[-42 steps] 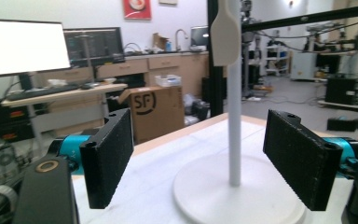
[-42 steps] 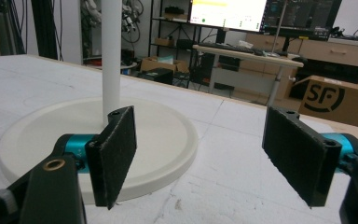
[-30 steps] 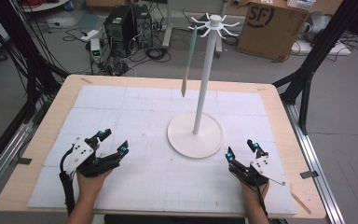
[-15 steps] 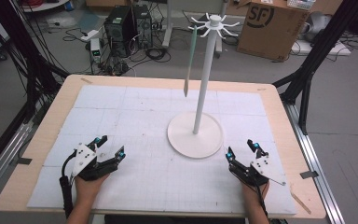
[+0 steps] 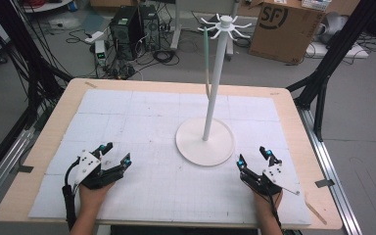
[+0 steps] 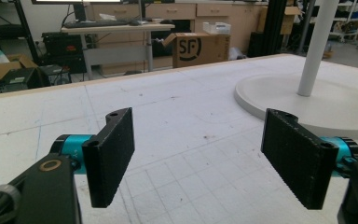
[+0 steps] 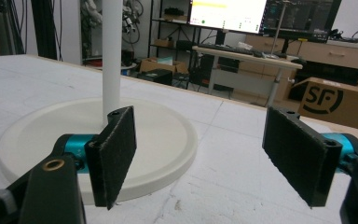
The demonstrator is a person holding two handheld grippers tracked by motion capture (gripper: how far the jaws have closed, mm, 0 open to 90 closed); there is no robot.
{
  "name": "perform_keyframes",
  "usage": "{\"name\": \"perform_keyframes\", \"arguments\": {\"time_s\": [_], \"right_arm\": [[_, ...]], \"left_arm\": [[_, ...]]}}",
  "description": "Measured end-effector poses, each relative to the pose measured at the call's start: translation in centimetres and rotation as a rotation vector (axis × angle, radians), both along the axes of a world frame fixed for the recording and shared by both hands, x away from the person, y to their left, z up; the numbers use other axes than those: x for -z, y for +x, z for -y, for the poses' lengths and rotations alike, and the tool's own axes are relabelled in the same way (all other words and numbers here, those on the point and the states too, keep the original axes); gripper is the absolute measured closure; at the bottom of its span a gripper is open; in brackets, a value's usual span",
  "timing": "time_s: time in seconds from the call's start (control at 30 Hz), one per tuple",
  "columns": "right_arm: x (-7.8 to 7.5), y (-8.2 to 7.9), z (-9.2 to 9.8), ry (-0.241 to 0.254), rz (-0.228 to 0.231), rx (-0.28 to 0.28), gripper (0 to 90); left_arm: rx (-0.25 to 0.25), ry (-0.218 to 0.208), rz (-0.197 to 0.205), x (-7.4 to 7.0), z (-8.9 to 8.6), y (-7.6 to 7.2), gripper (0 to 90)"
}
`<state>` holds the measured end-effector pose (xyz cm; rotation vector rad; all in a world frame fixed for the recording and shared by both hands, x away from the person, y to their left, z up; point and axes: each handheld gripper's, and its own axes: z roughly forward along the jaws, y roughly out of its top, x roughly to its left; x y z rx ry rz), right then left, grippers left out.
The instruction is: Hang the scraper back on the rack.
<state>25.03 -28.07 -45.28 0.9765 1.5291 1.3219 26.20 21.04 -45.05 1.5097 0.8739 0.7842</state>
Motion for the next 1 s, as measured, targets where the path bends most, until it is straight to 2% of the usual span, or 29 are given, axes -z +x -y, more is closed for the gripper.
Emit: {"name": "perform_keyframes", "arguments": {"time_s": [0.3,0.67,1.0], "right_arm": [[0.0,0.0,-0.04,-0.001,-0.001,-0.004,25.5],[-0.02,0.1,-0.08,-0.007,-0.007,-0.004,25.9],[-0.02,0.1,-0.11,-0.012,-0.008,-0.006,26.0]], "left_arm": [[-0.006,-0.001,-0.003,0.02,0.06,0.05,26.3],[-0.004,0.021,0.004,0.0,0.19,-0.05,26.3],[-0.008,0.018,0.0,0.0,0.18,-0.01,26.5]]}}
